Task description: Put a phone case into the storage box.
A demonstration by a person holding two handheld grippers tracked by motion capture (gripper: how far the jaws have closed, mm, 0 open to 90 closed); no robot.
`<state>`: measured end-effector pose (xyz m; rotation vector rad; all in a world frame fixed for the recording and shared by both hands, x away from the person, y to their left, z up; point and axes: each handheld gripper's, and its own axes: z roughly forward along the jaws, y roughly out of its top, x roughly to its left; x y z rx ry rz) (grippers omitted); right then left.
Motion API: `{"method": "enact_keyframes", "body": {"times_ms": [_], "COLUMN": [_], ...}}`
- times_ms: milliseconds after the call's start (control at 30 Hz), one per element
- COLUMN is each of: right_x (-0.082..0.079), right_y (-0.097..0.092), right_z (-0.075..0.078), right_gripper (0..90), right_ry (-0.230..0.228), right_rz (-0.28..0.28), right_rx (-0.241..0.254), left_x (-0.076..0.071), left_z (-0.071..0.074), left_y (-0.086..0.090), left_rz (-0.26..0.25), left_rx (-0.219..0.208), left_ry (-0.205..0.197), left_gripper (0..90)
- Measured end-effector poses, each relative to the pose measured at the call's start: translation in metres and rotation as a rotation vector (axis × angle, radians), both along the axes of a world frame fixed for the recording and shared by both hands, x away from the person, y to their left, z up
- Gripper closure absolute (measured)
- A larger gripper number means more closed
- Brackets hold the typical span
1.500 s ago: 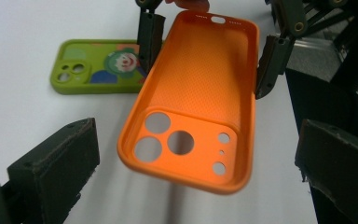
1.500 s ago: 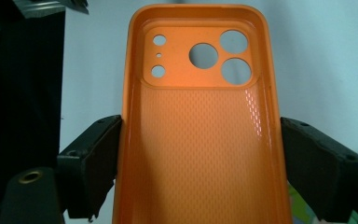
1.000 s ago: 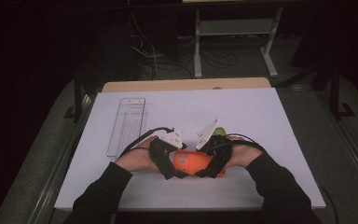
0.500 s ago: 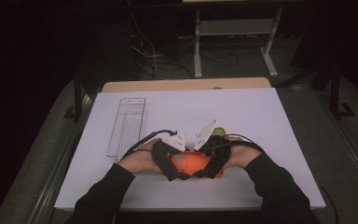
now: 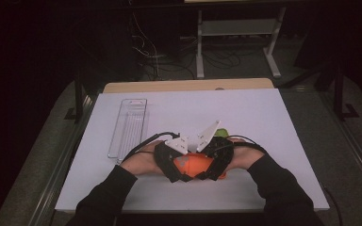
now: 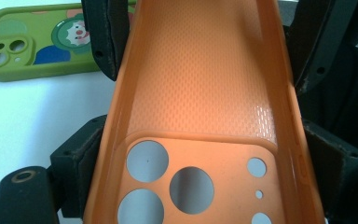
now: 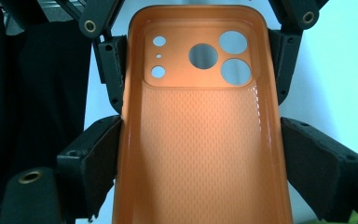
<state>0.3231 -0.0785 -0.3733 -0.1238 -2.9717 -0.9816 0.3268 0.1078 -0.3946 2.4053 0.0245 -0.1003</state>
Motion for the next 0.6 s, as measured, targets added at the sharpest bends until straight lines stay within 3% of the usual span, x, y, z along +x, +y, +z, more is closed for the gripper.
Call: {"method": "enact_keyframes", "body": {"times_ms": [167,333,433,467,600], "right_x": [0.000,-0.001,0.003,0.004,0.008], "right_y": [0.001,-0.001,-0.005,-0.008,-0.017], "right_z": [-0.001,-0.002,0.000,0.002,0.005], "right_gripper": [14.7,11.8,6.9,6.3,6.4], "right_ry": [-0.002,-0.005,0.011,-0.009,-0.001], "right_rz": [0.005,-0.011,-0.039,-0.058,-0.113], "right_rx": [-0.004,0.017,0.048,0.059,0.081], "left_x": [0.000,0.000,0.003,0.004,0.005], "left_z": [-0.001,0.000,-0.001,0.000,-0.003], "left_y": [0.000,0.001,0.004,0.005,0.008], "left_rz": [-0.010,0.016,0.034,0.042,0.082], "left_rx": [0.003,0.005,0.007,0.007,-0.001], "left_ry": [0.003,-0.004,-0.011,-0.010,0.000], "left_gripper": [15.2,15.6,15.6,15.6,15.6]}}
